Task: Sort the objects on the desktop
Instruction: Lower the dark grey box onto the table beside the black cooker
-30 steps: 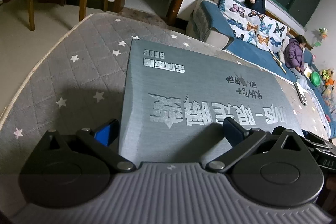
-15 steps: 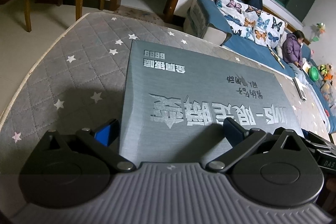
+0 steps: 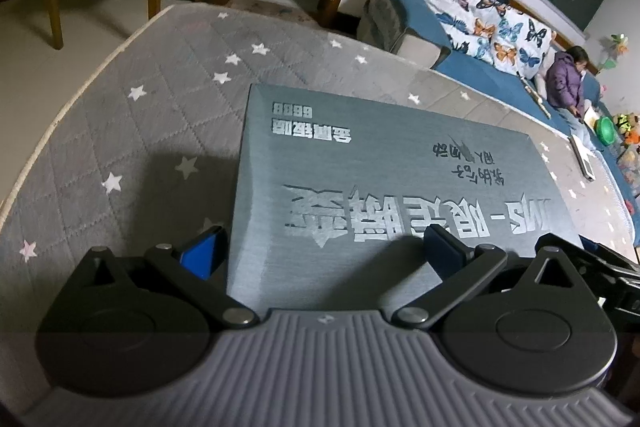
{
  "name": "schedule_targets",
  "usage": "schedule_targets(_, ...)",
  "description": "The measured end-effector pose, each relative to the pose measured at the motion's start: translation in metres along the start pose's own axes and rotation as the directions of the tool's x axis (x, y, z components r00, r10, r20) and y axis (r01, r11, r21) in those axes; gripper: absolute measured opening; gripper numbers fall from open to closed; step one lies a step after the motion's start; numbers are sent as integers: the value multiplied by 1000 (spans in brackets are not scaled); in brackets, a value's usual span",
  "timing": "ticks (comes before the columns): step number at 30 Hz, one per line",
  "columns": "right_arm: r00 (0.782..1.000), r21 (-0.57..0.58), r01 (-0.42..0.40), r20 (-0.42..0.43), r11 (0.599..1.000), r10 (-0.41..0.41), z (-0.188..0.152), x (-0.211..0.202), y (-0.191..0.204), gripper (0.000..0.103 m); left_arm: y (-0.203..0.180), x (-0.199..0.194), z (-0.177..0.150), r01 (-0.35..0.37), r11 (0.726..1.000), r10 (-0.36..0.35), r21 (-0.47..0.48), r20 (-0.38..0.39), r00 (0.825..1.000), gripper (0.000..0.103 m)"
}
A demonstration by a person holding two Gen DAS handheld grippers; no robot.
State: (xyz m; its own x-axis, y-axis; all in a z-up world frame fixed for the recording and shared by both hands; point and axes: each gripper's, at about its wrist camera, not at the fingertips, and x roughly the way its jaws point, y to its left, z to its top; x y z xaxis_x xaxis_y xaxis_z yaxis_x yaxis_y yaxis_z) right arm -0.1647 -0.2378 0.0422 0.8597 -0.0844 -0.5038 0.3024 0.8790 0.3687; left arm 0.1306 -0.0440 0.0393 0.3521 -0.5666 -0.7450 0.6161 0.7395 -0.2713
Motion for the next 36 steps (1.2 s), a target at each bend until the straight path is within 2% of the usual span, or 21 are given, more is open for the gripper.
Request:
schedule_targets(17, 1000, 7, 15, -13, 1000, -15, -12, 11, -5, 103, 2, 10, -6, -17, 999, 17, 32, 5, 1000, 103)
schedule_targets(23, 1000, -2, 22, -20, 1000, -22, -16, 12, -3, 103, 6, 17, -11, -12, 1000, 12, 19, -25, 1000, 103)
schedule_targets(36, 999, -8, 34, -21, 999, -34, -19, 14, -1, 103, 5, 20, -15, -24, 999, 25, 29, -29, 999, 103)
